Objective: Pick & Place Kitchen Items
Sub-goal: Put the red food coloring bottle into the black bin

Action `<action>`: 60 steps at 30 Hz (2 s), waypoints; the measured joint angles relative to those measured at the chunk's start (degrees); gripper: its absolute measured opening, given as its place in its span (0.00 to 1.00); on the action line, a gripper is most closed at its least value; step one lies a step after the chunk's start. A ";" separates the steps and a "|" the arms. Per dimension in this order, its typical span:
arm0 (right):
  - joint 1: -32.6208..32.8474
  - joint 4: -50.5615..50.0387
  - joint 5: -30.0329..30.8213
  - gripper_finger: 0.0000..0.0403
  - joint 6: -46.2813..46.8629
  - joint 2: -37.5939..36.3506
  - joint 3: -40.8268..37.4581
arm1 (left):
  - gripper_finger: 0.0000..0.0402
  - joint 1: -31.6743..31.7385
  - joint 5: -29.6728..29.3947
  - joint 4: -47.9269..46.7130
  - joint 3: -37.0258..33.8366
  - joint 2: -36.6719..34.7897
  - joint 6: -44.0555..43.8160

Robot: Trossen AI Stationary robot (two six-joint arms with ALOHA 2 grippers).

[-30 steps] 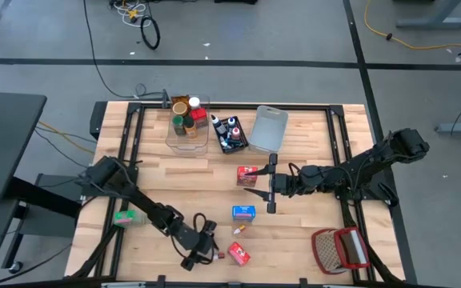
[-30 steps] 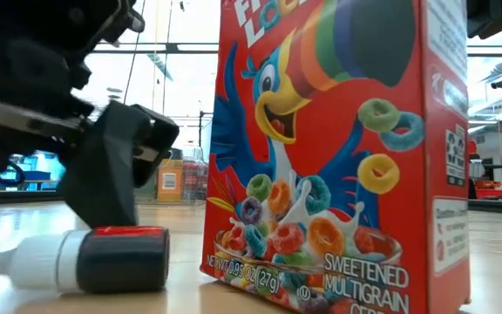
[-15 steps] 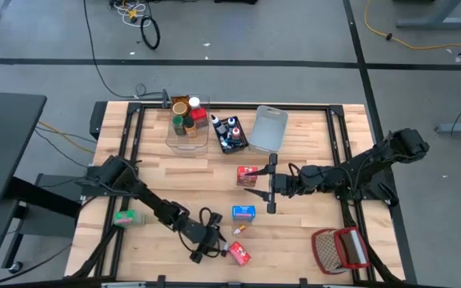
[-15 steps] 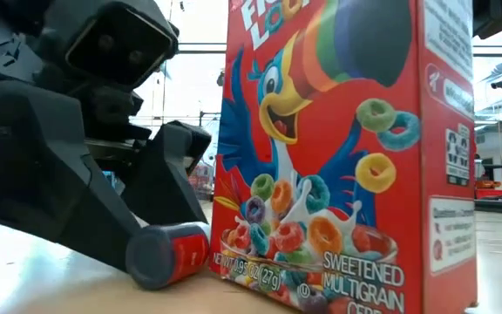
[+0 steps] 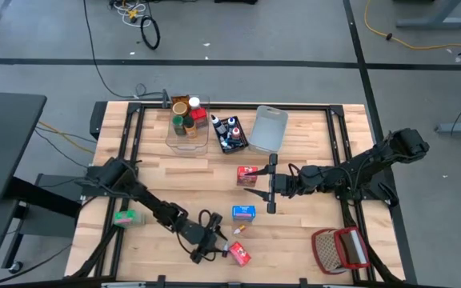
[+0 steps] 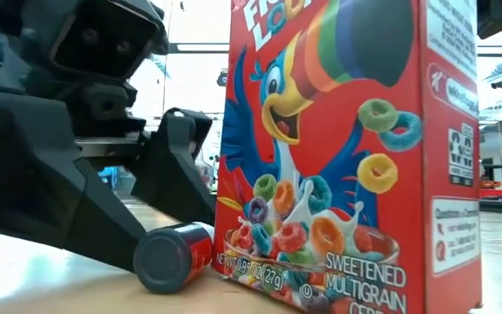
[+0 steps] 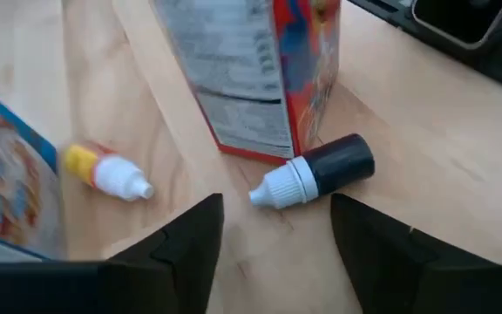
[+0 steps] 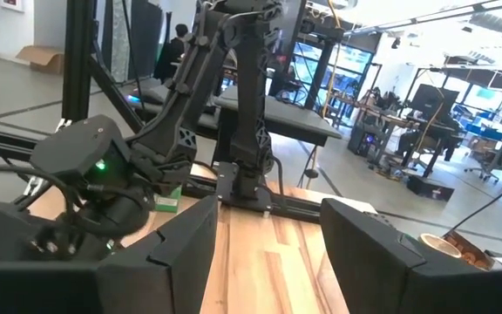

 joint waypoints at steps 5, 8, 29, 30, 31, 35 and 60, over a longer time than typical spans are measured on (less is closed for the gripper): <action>0.00 0.00 -0.02 0.53 -0.03 0.00 0.00 | 0.63 -0.85 -3.48 -1.18 0.00 -2.11 10.43; 0.00 -0.02 -0.03 0.53 -0.03 0.00 0.00 | 0.65 -0.74 -1.78 -1.30 1.08 -2.53 14.47; 0.00 -1.30 -0.02 0.53 -0.06 -0.02 0.00 | 0.53 4.19 17.65 -3.91 6.45 2.10 10.15; 0.00 -1.30 -0.02 0.53 -0.05 0.00 0.00 | 0.52 4.32 17.93 -4.04 6.44 2.17 9.42; 0.00 -1.12 -0.06 0.53 -0.05 0.00 0.00 | 0.51 4.44 18.02 -4.37 6.52 2.11 8.94; 0.00 -1.17 -0.06 0.53 -0.05 0.00 0.00 | 0.45 4.74 17.46 -5.79 6.55 2.07 7.53; 0.00 -1.28 -0.07 0.53 -0.07 0.00 0.00 | 0.19 4.72 12.00 -11.42 6.38 -0.05 -2.33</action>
